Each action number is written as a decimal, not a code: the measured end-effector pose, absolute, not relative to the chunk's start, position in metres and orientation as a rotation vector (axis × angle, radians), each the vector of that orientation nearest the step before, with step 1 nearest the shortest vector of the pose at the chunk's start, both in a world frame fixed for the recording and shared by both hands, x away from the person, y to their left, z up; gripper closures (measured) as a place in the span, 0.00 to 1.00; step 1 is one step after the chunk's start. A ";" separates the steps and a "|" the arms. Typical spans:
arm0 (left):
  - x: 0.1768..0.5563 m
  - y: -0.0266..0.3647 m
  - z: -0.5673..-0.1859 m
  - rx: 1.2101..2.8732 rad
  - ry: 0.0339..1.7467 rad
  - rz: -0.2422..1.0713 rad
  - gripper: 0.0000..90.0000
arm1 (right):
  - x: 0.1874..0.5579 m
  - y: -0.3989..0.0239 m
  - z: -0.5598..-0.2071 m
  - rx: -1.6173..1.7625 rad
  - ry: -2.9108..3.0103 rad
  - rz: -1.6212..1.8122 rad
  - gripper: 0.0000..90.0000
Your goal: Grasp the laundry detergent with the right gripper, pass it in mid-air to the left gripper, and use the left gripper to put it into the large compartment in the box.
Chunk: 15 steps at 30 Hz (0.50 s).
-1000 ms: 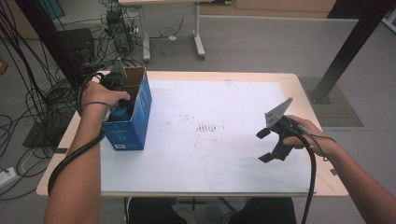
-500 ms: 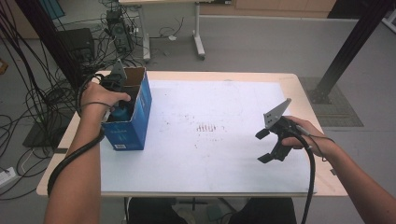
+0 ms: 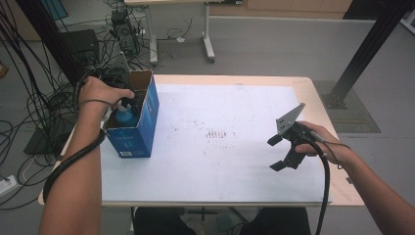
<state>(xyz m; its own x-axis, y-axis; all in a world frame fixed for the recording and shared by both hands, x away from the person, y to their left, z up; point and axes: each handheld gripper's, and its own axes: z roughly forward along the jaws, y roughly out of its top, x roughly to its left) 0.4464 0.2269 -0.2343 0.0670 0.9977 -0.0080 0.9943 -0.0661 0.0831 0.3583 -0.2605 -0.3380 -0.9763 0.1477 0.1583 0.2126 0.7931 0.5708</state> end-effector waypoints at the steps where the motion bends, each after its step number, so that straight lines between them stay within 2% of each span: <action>1: 0.446 0.227 -0.232 2.241 2.098 0.081 0.37 | 0.358 -0.260 -0.338 -0.285 -2.876 -0.935 0.06; 9: 0.438 0.225 -0.199 2.232 2.062 0.157 0.36 | 0.356 -0.261 -0.337 -0.283 -2.875 -0.933 0.06; 15: 0.431 0.214 -0.185 2.259 2.051 0.213 0.32 | 0.356 -0.260 -0.335 -0.284 -2.883 -0.924 0.06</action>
<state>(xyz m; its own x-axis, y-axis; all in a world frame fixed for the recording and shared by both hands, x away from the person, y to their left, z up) 0.4306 0.2142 -0.1846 0.0927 0.9946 0.0470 0.9831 -0.0989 0.1542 0.3563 -0.2602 -0.3347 -0.9776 0.1459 0.1520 0.2070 0.7983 0.5656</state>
